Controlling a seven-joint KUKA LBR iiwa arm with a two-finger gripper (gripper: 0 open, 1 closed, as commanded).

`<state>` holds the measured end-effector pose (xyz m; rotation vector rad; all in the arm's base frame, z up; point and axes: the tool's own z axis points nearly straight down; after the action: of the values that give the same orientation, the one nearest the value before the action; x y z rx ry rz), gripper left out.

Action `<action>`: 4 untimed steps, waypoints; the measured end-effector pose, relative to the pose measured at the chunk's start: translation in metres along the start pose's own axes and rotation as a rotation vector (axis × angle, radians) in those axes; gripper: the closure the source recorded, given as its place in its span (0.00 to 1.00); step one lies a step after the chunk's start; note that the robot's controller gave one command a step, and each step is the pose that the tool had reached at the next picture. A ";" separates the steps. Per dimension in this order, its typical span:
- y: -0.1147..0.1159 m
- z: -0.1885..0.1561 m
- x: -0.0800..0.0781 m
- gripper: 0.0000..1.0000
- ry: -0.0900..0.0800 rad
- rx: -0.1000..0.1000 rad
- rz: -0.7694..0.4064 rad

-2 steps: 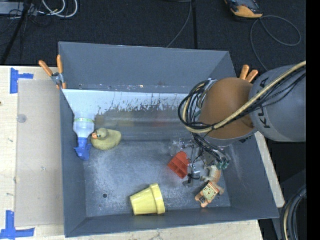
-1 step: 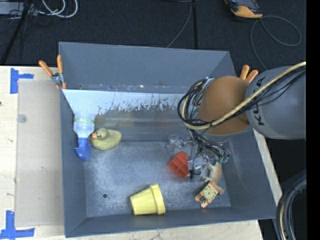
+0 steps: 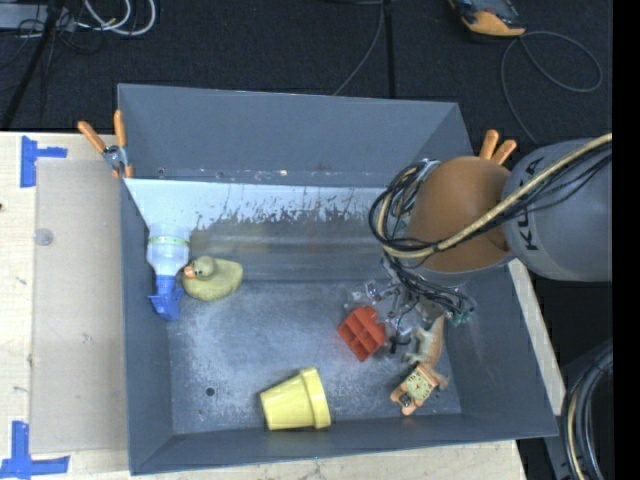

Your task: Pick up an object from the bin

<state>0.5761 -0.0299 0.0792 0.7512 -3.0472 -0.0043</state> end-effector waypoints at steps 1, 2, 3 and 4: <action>0.000 0.000 0.000 1.00 0.000 0.000 0.001; 0.000 0.000 0.000 1.00 0.000 0.000 0.001; -0.015 -0.095 -0.006 1.00 -0.001 -0.002 -0.082; -0.015 -0.095 -0.006 1.00 -0.001 -0.002 -0.081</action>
Offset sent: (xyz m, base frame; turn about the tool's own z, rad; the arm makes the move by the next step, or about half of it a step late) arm -0.0020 -0.0037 0.1540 0.0606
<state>0.5891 -0.0406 0.1739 0.8743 -3.0148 -0.0073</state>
